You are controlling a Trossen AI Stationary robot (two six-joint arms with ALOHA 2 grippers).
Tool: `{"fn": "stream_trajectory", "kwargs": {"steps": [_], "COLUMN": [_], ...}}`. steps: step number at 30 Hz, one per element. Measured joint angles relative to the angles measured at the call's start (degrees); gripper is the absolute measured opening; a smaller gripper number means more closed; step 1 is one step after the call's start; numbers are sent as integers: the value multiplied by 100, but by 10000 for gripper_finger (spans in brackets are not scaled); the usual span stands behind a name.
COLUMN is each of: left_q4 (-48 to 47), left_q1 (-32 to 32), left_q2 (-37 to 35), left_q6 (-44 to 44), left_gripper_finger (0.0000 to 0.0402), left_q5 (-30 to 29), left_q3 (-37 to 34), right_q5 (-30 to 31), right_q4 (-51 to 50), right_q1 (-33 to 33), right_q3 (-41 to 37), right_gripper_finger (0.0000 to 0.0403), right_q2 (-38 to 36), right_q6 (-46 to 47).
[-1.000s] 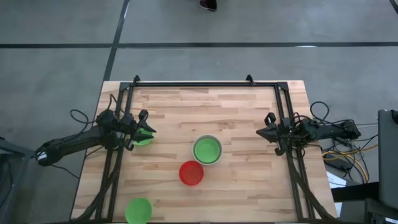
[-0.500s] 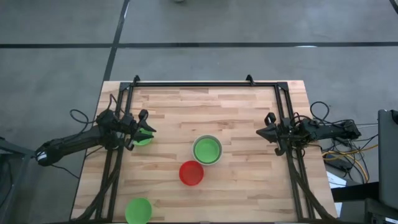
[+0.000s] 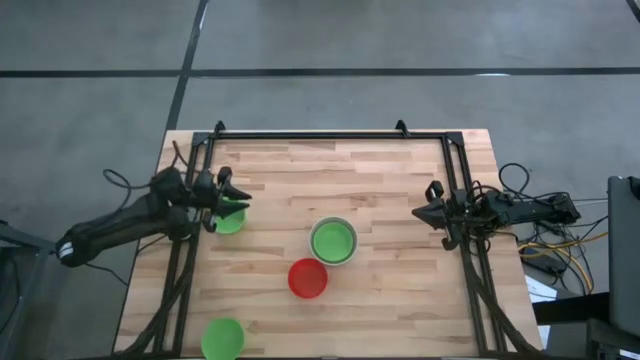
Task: Nest bowls inside each other
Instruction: Stack the top green bowl on the right green bowl
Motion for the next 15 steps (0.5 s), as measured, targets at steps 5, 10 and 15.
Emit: {"fn": "stream_trajectory", "kwargs": {"steps": [5,10,15], "left_q4": [-1728,-3024,-3526], "left_q1": [-2,-2,-2], "left_q2": [107,303,504], "left_q6": [178,68,-211], "left_gripper_finger": [122,122,122], "left_q5": [-527,-963,-1201], "left_q3": [916,1672,2006], "right_q5": [0,0,0], "right_q4": [0,0,0], "right_q1": [0,0,0], "right_q3": [0,0,0], "right_gripper_finger": [8,8,8], "right_q2": [0,4,4], "right_q6": [0,0,0]}}
